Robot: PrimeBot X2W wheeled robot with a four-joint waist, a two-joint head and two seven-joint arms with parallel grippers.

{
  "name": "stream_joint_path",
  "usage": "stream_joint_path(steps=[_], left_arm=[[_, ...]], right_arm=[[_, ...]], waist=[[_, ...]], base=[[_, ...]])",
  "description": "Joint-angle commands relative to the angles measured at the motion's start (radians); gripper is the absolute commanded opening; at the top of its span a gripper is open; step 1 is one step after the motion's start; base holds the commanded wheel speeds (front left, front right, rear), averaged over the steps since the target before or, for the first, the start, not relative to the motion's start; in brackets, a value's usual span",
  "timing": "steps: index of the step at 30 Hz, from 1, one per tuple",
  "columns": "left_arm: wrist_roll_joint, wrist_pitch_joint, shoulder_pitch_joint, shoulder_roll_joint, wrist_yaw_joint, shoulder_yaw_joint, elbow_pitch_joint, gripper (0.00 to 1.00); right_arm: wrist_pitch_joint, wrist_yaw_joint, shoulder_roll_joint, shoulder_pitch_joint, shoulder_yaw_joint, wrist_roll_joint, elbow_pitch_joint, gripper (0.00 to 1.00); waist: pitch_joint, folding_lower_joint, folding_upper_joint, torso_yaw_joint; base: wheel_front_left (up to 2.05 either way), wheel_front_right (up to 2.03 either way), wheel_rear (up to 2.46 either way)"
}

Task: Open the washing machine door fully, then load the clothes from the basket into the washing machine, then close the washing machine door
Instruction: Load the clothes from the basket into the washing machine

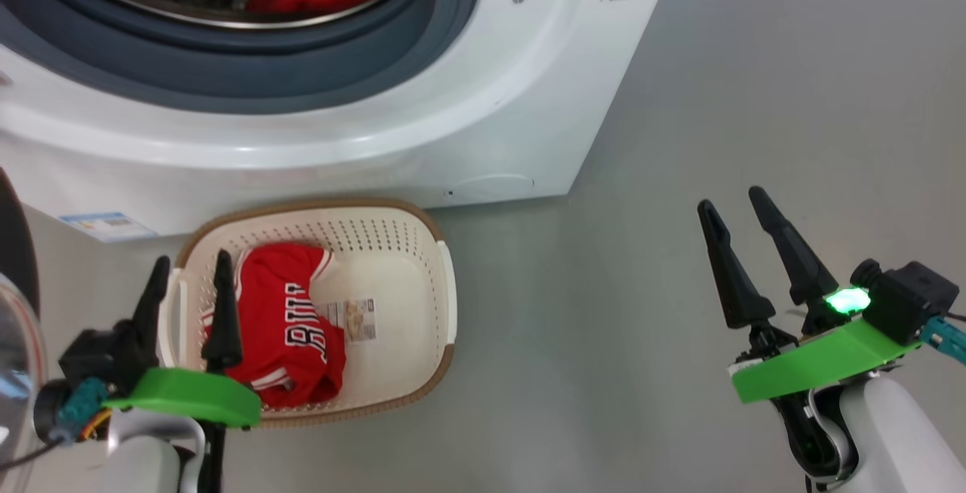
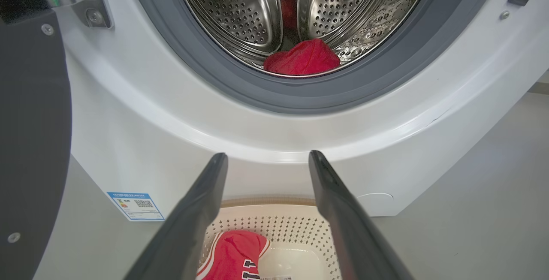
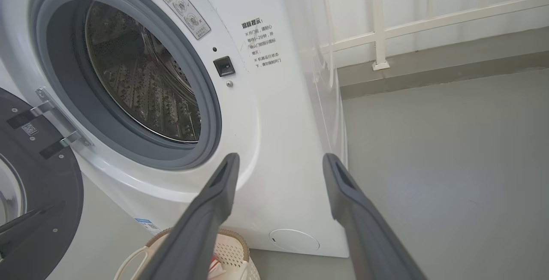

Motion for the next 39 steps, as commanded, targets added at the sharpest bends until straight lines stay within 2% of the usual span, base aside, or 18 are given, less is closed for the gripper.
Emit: stream_joint_path(steps=[1,17,39], left_arm=[[-0.008,-0.002,-0.041,0.033,0.002,0.036,0.004,1.0],[-0.018,-0.012,-0.223,0.094,-0.015,0.054,0.316,1.0],[0.009,-0.022,-0.494,0.126,-0.044,0.018,0.65,1.0]], right_arm=[[-0.005,0.002,0.0,-0.02,0.023,-0.006,-0.03,1.0],[-0.005,0.002,0.019,-0.084,0.039,-0.012,-0.045,1.0],[-0.005,0.002,0.058,-0.177,0.048,-0.016,-0.069,1.0]], waist=[[0.047,0.0,0.0,-0.003],[0.182,0.0,0.0,-0.039],[0.4,0.0,0.0,-0.07]], base=[[0.0,0.0,0.0],[0.0,0.0,0.0],[0.0,0.0,0.0]])
